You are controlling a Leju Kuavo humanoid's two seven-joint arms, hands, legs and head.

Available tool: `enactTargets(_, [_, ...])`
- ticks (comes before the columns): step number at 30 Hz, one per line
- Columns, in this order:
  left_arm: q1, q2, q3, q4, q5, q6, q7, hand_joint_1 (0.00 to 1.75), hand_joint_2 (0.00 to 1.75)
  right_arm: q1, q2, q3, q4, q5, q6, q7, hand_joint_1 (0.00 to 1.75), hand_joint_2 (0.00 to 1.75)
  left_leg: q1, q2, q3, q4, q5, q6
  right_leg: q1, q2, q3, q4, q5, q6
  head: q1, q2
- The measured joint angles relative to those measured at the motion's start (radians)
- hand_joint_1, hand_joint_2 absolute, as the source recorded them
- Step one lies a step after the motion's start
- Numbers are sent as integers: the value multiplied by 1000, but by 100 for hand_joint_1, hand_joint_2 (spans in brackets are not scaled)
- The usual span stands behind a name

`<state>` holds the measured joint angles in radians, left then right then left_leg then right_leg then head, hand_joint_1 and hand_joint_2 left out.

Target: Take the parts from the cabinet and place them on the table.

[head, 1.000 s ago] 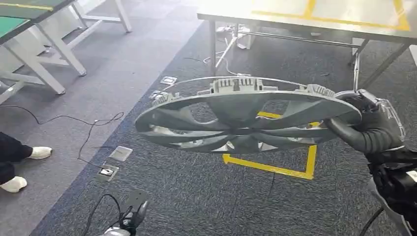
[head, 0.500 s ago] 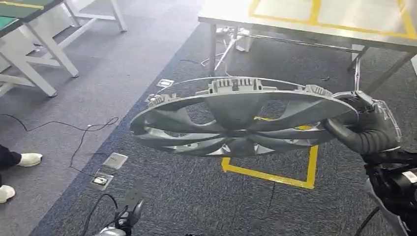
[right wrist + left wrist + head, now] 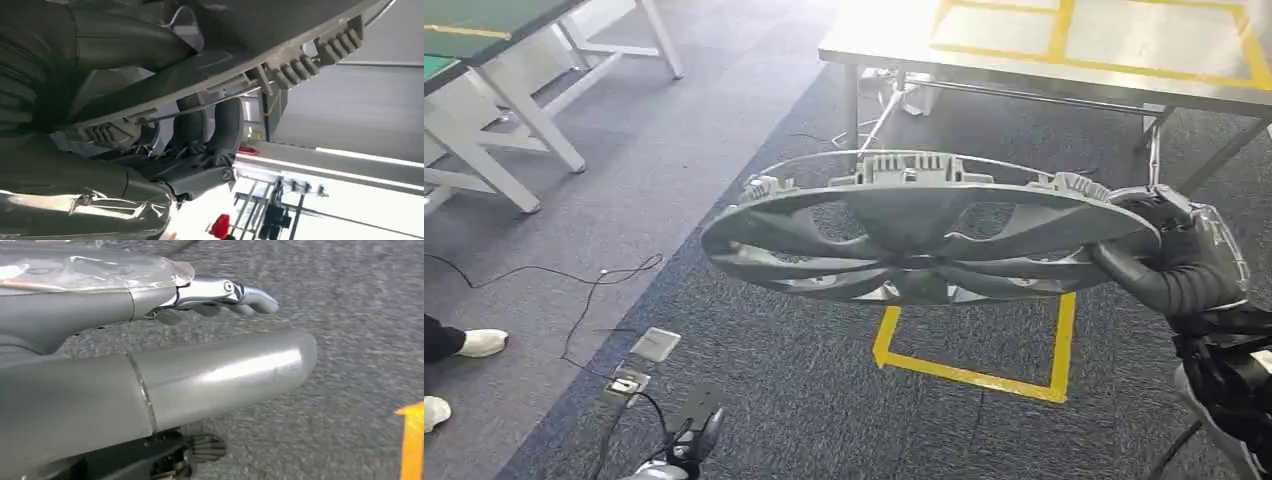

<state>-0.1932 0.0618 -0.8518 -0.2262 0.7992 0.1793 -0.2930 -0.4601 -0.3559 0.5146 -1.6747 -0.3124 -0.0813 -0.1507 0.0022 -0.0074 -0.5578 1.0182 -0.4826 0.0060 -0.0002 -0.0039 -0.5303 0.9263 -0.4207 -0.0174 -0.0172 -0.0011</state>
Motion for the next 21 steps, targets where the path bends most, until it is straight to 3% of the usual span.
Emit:
enactTargets(3, [0,0,0,0,0,0,0,0,0,1,0,2,0,-1,0,-2,175,175,5,0,-144,235,-89,-13,0,1,5,0,-11,-5,-2,0])
enactTargets(4, [2,0,0,0,0,0,0,0,0,2,0,3,0,-1,1,-1,175,175,5,0,-176,272,-91,-16,0,2,9,0,-15,-5,-3,0])
enactTargets(5, [3,1,0,0,0,0,0,0,0,5,0,3,1,-1,1,0,175,175,7,0,-182,255,-64,-16,0,3,16,0,-21,-4,-5,0])
enactTargets(6, [3,2,0,0,0,0,0,0,0,7,0,3,1,-1,1,0,175,175,8,1,-162,192,-16,-15,0,3,25,1,-28,-2,-5,0])
enactTargets(8, [2,3,0,0,0,0,-1,0,0,5,0,3,0,-1,1,-1,175,175,10,2,-86,-5,106,-11,0,3,46,3,-45,5,-7,0])
enactTargets(9, [2,3,0,0,0,-1,-1,0,0,5,0,3,0,-1,1,-1,175,175,8,3,-70,-52,110,-7,2,3,51,4,-52,11,-6,0])
enactTargets(10, [0,4,0,0,0,-1,-1,0,0,4,0,3,0,-1,1,-1,175,175,4,4,-65,-69,67,0,5,5,46,7,-57,17,-6,0])
enactTargets(11, [0,3,0,0,0,-1,-1,0,0,4,0,2,0,-1,1,-1,175,175,3,3,-62,-62,88,7,6,4,44,4,-61,22,-6,0])
enactTargets(13, [3,3,0,0,2,-2,-1,0,0,5,0,3,0,-1,1,0,175,175,5,2,-56,-66,82,19,7,6,58,6,-66,28,-6,0])
enactTargets(15, [2,2,0,0,5,-1,-3,0,0,1,0,2,1,-1,1,0,175,175,11,-1,-29,-75,78,29,4,4,41,50,-86,36,-1,0])
enactTargets(18, [2,4,0,0,9,-1,-7,0,0,-5,0,3,2,-1,1,-1,175,175,10,-1,-13,-74,60,35,-3,3,-104,303,-171,49,3,0])
enactTargets(19, [3,4,0,0,9,-1,-7,0,0,-4,0,7,2,-1,2,-1,175,175,10,-2,-4,-74,52,36,-3,3,-144,354,-186,51,3,0])
enactTargets(20, [5,3,0,0,9,-1,-8,0,0,-4,0,9,4,-1,2,0,175,175,9,-4,8,-74,43,36,-3,3,-157,348,-170,50,3,0])
enactTargets(21, [7,3,0,0,9,-1,-8,0,0,-4,0,9,6,-1,2,0,175,175,9,-6,21,-74,34,35,-3,4,-148,303,-133,48,3,0])
